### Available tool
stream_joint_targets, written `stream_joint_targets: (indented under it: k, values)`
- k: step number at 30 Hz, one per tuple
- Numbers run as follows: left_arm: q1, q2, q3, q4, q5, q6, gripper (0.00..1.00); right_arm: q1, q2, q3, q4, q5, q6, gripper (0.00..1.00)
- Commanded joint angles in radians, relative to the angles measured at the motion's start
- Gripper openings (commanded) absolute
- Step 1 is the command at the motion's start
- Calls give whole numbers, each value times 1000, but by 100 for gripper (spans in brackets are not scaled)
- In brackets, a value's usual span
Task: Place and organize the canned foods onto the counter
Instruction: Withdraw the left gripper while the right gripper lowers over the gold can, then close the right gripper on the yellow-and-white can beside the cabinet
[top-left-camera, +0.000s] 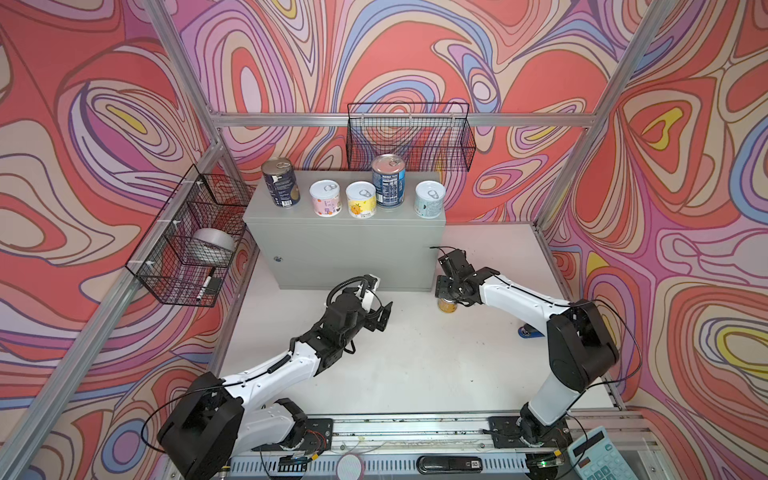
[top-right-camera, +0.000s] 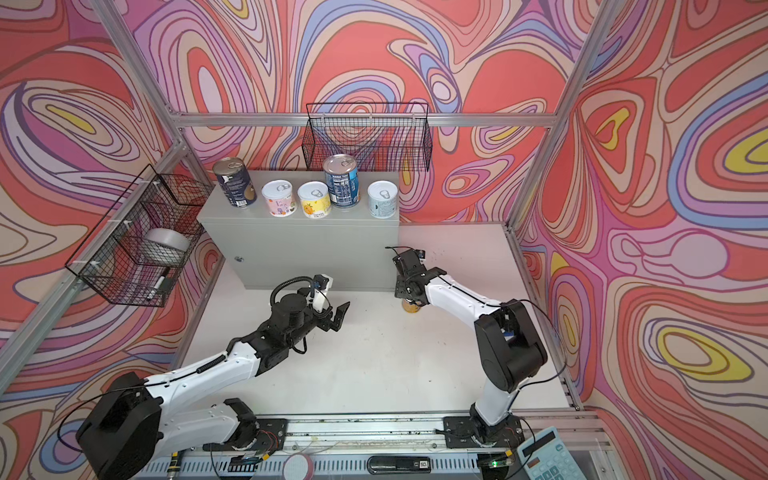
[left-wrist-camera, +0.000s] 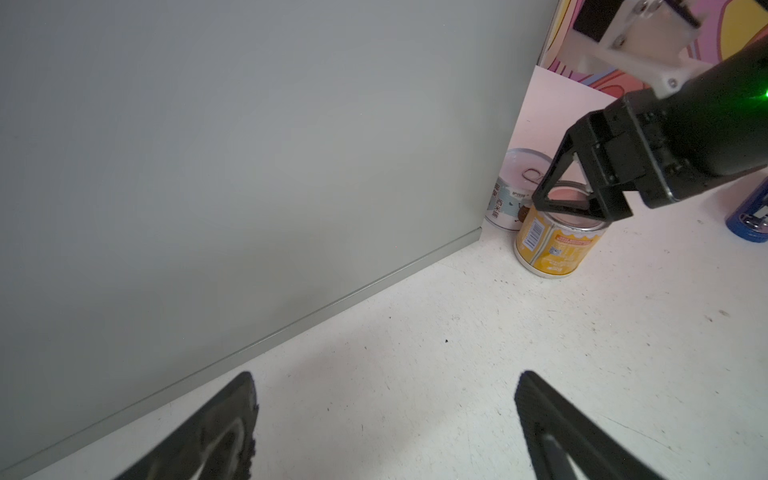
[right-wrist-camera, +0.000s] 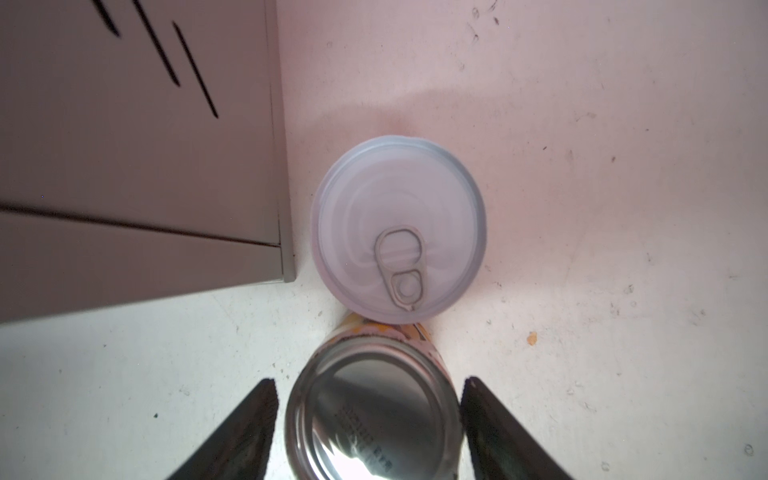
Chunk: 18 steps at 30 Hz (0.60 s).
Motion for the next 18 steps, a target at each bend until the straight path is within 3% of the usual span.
stream_joint_targets:
  k: [1, 12, 18]
  values:
    - [-6, 4, 0, 25, 11, -11, 100, -4, 30, 27, -13, 10, -13, 70]
    - [-6, 4, 0, 23, 7, -6, 100, -4, 25, 15, -16, -50, -2, 71]
    - [-6, 4, -1, 23, 9, -10, 100, -3, 13, -29, -9, -57, 9, 78]
